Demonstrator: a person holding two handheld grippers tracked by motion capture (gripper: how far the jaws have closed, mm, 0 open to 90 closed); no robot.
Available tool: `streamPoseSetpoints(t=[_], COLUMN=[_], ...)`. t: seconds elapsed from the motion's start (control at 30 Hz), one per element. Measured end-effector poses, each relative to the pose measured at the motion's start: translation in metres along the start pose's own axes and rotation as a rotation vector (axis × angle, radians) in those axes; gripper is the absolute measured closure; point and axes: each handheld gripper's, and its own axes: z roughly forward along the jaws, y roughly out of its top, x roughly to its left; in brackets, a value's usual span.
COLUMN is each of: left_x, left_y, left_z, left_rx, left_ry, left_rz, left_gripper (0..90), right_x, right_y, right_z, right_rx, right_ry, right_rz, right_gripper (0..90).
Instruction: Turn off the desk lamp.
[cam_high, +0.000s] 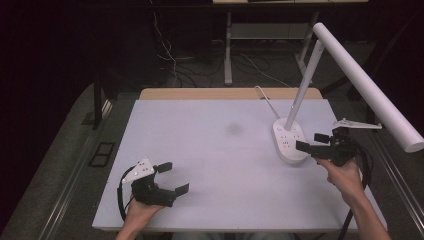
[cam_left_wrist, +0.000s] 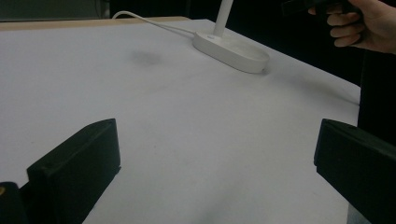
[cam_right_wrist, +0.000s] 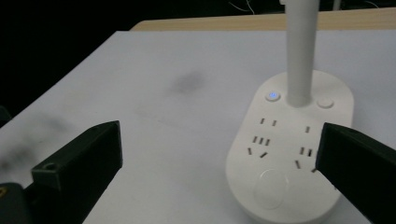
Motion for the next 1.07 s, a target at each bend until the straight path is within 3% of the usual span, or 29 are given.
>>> streamPoseSetpoints(t=[0.3, 0.53, 0.9, 1.07], left_x=[0.000, -0.001, -0.001, -0.001], left_y=[0.000, 0.000, 0.000, 0.000], left_z=[0.000, 0.001, 0.001, 0.000], left_rx=[0.001, 0.008, 0.006, 0.009], left_ry=[0.001, 0.000, 0.003, 0.003], left_rz=[0.002, 0.007, 0.003, 0.006], left_gripper=[0.0, 0.0, 0.0, 0.0], right_x=[0.020, 0.027, 0.033, 0.037], right_y=[-0.024, -0.047, -0.081, -0.088], right_z=[-0.006, -0.009, -0.006, -0.004], right_rx=[0.010, 0.013, 0.035, 0.051], right_ry=[0.047, 0.070, 0.056, 0.052], right_rz=[-0.070, -0.084, -0.074, -0.109], right_gripper=[0.6, 0.6, 0.6, 0.7])
